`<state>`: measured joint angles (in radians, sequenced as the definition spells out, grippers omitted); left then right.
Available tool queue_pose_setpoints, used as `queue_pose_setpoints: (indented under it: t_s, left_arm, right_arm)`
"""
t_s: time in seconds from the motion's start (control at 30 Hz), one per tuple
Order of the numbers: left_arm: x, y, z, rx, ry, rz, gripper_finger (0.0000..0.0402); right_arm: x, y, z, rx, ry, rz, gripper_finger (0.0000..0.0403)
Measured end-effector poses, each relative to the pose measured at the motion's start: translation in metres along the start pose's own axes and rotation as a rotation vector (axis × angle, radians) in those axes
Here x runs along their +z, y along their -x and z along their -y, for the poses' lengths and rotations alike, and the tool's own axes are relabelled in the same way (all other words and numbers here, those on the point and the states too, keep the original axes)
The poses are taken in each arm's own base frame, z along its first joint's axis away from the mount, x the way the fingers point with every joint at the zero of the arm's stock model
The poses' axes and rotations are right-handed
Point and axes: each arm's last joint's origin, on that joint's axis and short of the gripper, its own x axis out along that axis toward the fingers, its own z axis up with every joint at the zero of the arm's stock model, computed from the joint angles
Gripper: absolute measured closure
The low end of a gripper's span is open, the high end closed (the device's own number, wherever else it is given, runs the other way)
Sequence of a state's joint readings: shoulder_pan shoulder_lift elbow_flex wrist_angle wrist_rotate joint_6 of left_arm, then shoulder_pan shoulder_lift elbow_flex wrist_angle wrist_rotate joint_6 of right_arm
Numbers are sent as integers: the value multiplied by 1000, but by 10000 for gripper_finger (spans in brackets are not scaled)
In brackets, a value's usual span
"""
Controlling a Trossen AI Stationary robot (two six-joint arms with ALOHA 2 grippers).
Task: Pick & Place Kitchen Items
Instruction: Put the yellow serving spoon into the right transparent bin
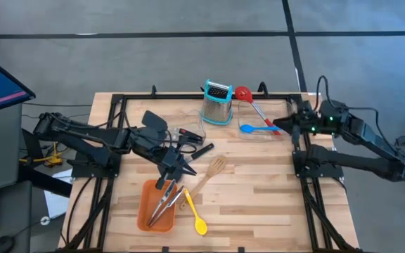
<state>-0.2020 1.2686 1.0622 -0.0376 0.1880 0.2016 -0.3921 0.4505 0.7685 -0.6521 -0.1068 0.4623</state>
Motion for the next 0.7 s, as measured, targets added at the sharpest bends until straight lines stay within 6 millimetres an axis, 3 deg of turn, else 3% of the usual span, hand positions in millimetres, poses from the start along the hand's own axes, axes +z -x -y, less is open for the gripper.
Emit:
queue_pose_setpoints:
  t_s: [0.13, 0.3, 0.47, 0.7]
  left_arm:
    - [0, 0, 0, 0, 0, 0, 398]
    - [0, 0, 0, 0, 0, 0, 398]
    - [0, 0, 0, 0, 0, 0, 398]
    - [0, 0, 0, 6, 0, -2, 398]
  right_arm:
    - [-15, -13, -5, 172, 79, 63, 396]
    - [-43, -37, -10, 334, 141, 100, 394]
    - [-66, -49, -16, 355, 221, 142, 400]
    - [-78, -55, -38, 336, 326, 179, 402]
